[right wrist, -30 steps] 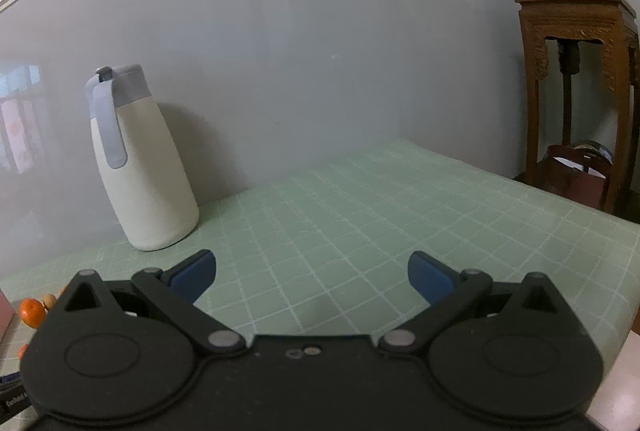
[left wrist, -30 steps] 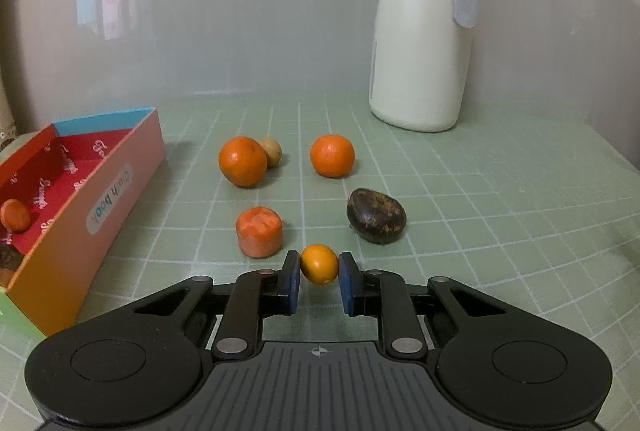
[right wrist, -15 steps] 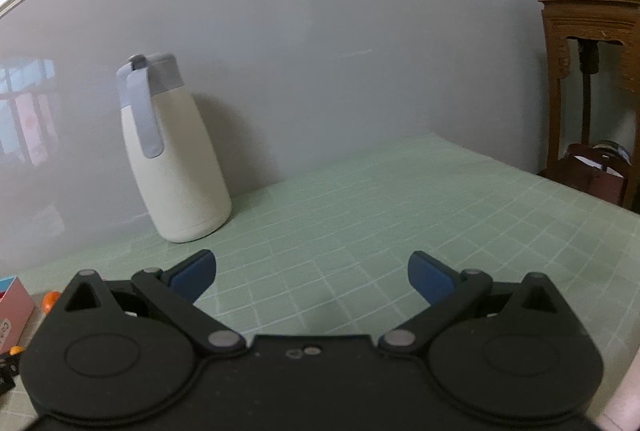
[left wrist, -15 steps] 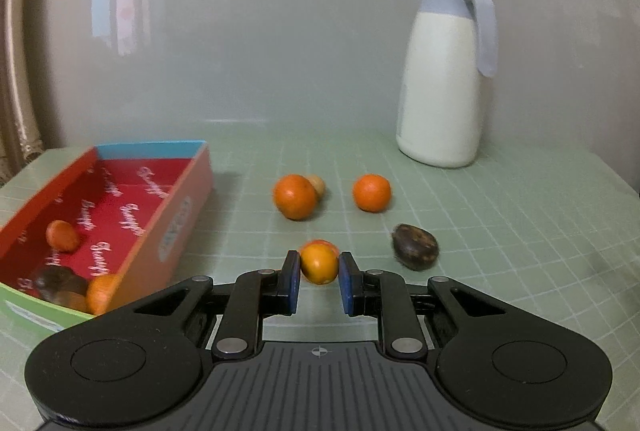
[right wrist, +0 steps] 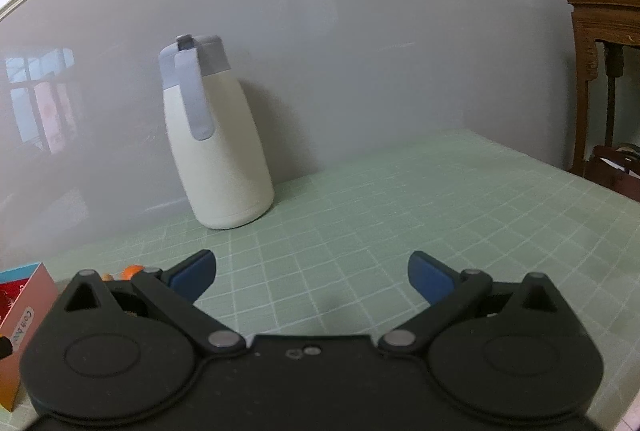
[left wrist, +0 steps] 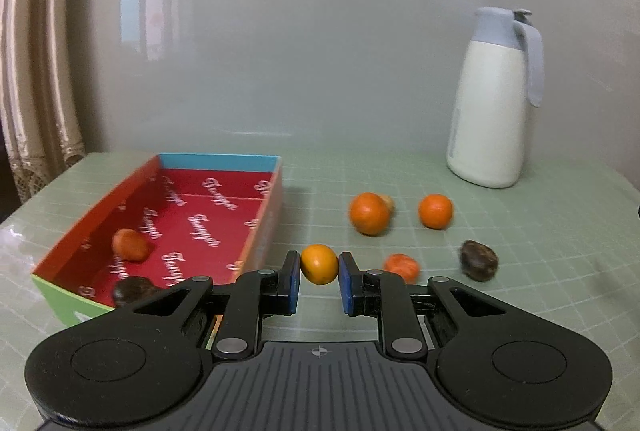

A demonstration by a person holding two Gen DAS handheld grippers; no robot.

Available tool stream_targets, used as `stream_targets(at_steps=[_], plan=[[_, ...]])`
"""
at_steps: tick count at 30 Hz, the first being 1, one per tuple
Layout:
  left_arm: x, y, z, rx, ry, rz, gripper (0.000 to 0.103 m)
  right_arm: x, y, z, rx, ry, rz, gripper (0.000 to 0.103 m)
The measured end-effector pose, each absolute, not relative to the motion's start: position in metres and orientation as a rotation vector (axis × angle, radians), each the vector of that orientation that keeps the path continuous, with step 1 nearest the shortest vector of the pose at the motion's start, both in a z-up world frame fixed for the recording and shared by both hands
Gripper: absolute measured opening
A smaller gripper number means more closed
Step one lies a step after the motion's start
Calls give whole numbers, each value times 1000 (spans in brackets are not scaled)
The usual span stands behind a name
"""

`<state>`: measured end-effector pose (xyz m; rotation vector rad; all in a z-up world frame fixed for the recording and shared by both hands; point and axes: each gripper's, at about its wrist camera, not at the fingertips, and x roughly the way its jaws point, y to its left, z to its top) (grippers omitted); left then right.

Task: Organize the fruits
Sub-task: 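Carry the small mandarin with the left gripper into the red box and release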

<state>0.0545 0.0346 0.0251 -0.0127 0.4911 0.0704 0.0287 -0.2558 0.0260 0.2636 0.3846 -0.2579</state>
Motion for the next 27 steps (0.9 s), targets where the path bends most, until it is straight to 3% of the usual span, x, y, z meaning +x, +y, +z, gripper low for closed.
stream_targets(at_steps=[27], plan=[[39, 148, 17, -102, 459, 277, 20, 61, -163, 20, 209, 430, -113, 103]])
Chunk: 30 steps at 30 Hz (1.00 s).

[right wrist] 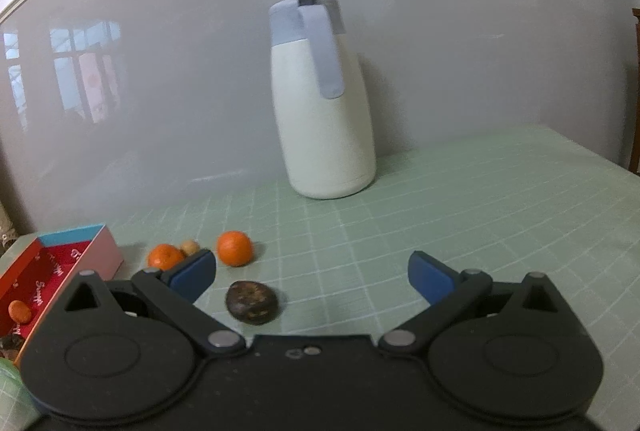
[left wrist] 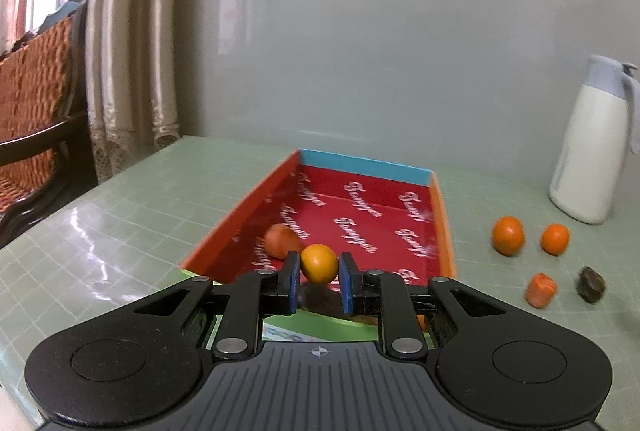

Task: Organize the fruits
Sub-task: 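Carry the small mandarin with the left gripper into the red box and release, then reach the right gripper to the dark brown fruit and close on it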

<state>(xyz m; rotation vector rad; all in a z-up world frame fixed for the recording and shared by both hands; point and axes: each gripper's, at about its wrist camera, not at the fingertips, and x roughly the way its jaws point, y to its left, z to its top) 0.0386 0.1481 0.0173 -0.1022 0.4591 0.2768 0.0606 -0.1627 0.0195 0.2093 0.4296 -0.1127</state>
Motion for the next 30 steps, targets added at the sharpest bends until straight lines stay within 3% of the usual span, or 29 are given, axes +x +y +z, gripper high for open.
stream_targets(at_steps=[12, 14, 15, 16, 30], plan=[[50, 164, 9, -149, 465, 341, 24, 62, -150, 16, 181, 437, -102, 103], [48, 163, 9, -146, 457, 336, 54, 62, -152, 16, 182, 437, -105, 103], [46, 160, 11, -131, 438, 344, 76, 62, -152, 16, 182, 436, -105, 103], [44, 157, 13, -116, 418, 359, 83, 61, -153, 16, 181, 436, -106, 103], [40, 151, 21, -93, 409, 347, 87, 57, -160, 19, 162, 437, -91, 103]])
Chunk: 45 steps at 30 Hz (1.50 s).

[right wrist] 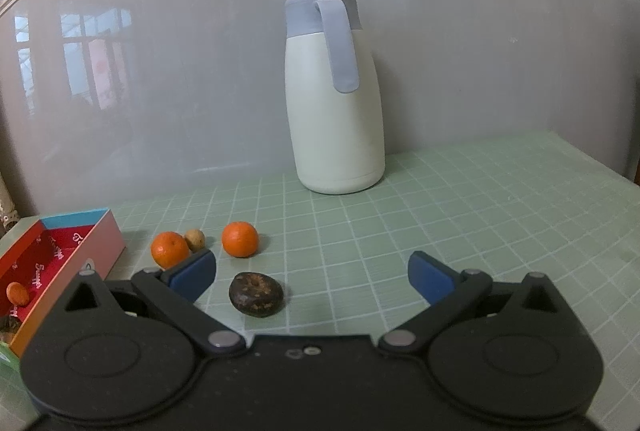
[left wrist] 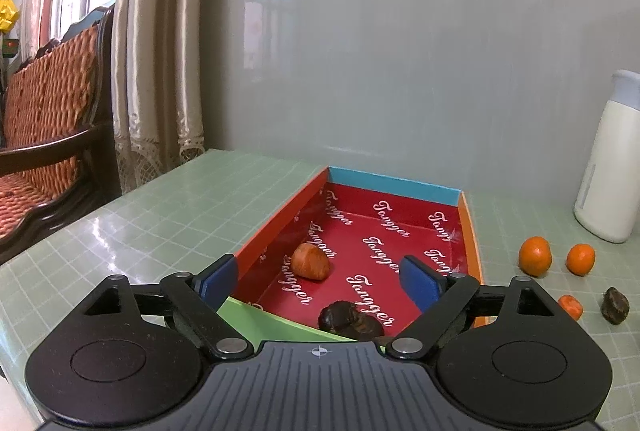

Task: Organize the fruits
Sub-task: 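Reach the right gripper to the dark brown fruit and close on it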

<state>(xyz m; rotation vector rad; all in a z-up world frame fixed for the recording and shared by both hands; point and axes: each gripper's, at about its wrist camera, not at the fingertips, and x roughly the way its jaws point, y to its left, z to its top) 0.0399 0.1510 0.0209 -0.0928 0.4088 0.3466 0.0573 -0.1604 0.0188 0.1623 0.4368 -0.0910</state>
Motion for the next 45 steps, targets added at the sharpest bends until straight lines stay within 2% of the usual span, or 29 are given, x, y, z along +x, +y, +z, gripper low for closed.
stream_targets(at_steps=[26, 31, 36, 41, 45], plan=[[22, 192, 22, -112, 409, 413, 88, 75, -91, 4, -29, 472, 66, 102], [19, 203, 20, -116, 407, 428, 88, 80, -80, -3, -61, 474, 111, 99], [18, 211, 18, -114, 410, 441, 88, 88, -66, -9, -71, 494, 129, 91], [16, 219, 16, -106, 418, 453, 88, 97, -64, -12, -97, 486, 67, 91], [12, 231, 15, -115, 420, 474, 88, 108, -83, -15, -7, 513, 37, 88]])
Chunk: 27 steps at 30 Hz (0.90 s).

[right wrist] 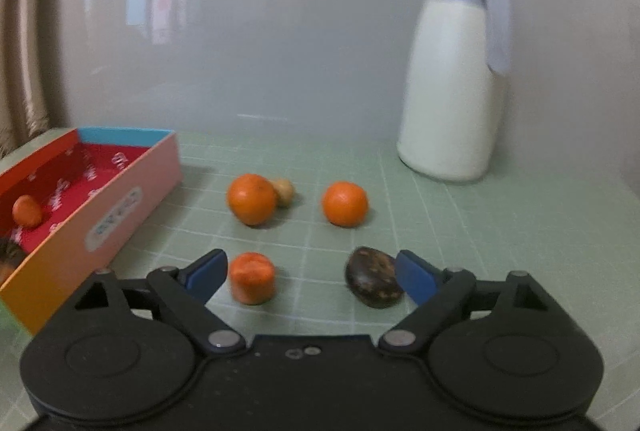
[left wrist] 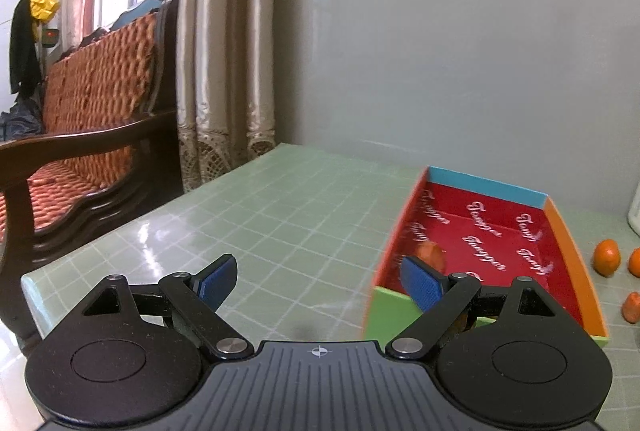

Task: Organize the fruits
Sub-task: 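Reach the right gripper to the dark brown fruit and close on it, then carry the dark brown fruit with the right gripper into the red box and release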

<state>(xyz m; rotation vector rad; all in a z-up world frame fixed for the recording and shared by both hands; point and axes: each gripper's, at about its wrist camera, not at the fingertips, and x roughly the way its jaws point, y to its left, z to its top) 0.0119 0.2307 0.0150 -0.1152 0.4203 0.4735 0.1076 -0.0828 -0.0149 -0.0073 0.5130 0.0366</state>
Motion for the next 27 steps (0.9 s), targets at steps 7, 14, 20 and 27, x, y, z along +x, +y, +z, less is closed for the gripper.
stream_targets(at_steps=[7, 14, 20, 27], plan=[[12, 238, 13, -128, 424, 482, 88, 123, -114, -23, 91, 578, -41, 69], [13, 235, 12, -121, 427, 471, 88, 130, -125, -33, 129, 636, -36, 45], [13, 234, 12, -120, 427, 470, 88, 128, -125, -31, 125, 630, -31, 41], [11, 235, 12, -117, 427, 478, 88, 119, -116, -16, 119, 598, 10, 41]])
